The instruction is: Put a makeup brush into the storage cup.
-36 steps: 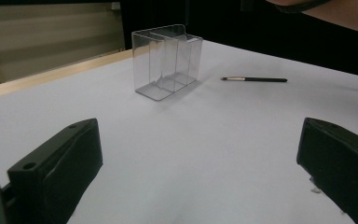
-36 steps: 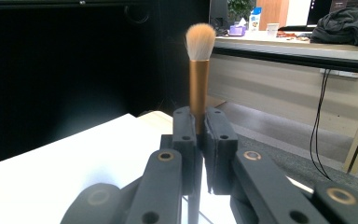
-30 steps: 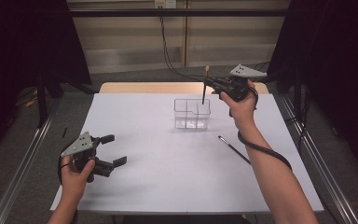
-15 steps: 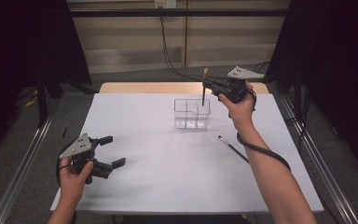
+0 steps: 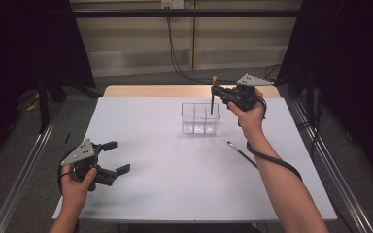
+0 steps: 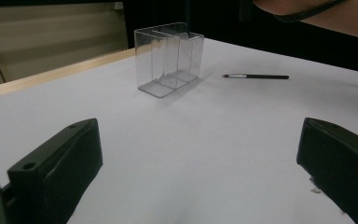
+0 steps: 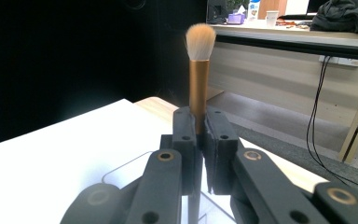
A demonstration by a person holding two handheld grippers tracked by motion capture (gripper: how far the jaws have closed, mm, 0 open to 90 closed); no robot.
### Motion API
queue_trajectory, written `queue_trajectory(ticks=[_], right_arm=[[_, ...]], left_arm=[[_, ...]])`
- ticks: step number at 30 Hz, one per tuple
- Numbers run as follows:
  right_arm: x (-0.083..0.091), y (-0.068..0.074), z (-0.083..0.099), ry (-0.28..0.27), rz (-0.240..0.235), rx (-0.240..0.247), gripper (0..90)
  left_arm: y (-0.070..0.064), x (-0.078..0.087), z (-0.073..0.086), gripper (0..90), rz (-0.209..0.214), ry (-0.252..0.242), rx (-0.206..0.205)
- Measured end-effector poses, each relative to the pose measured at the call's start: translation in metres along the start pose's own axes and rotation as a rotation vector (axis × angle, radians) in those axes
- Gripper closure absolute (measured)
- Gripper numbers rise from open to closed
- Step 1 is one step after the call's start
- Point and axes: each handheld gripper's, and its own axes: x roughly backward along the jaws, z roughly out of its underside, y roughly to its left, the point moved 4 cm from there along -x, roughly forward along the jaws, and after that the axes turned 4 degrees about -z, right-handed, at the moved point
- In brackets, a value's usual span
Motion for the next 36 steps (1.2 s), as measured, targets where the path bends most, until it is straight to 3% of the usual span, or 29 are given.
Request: queue_trajectory(ticks=[12, 36], right_arm=[[-0.001, 0.000, 0.015, 0.018, 0.002, -0.019, 84.0], [0.001, 0.001, 0.023, 0.032, 0.000, -0.032, 83.5]], left_arm=[[0.000, 0.000, 0.000, 0.0, -0.002, 0.001, -0.003], [0.001, -0.001, 0.002, 0.0, -0.003, 0.004, 0.003]])
